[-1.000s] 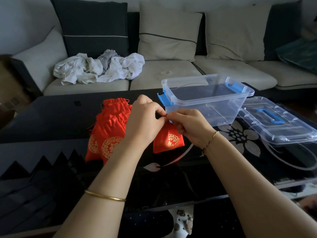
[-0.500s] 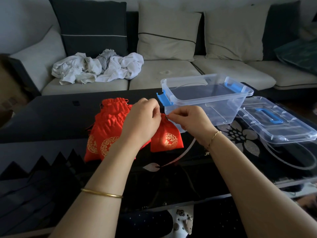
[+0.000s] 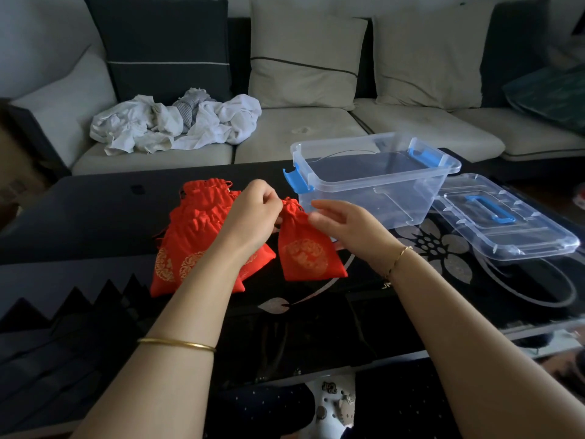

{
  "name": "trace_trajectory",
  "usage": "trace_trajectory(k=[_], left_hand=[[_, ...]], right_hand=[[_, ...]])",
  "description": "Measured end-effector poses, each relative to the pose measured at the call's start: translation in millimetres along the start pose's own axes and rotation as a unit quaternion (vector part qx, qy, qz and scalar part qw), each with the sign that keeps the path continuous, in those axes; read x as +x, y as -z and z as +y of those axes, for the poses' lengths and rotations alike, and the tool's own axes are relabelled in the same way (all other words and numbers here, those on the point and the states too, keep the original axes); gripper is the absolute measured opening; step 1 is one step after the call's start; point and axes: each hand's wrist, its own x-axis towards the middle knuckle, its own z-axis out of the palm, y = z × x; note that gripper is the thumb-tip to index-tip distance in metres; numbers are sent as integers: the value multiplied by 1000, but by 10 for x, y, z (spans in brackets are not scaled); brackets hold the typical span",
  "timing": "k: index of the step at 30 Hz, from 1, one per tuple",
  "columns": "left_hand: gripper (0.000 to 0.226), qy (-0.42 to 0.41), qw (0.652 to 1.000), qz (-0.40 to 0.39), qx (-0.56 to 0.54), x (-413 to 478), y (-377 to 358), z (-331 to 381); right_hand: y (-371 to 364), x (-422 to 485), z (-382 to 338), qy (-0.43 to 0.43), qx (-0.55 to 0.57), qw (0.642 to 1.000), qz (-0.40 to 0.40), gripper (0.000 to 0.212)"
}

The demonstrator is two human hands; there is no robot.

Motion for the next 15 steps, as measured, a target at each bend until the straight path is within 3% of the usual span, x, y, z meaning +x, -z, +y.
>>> trace_trajectory(k=[3,8,11,15], left_hand=[[11,33,998,4,-57,7,-20,13],[17,59,990,3,-127,111,-112,20],[22,81,988,40,-125,320,-178,47],[20,83,995,-5,-46,678,-429,185]], right_hand=[[26,-14,37,20,-77,996,35,49],[173,-84,-72,72,-169,976,120,9],[355,-72,-219,62,-163,971,166,16],[740,327,-433,35,-146,960,234,25]])
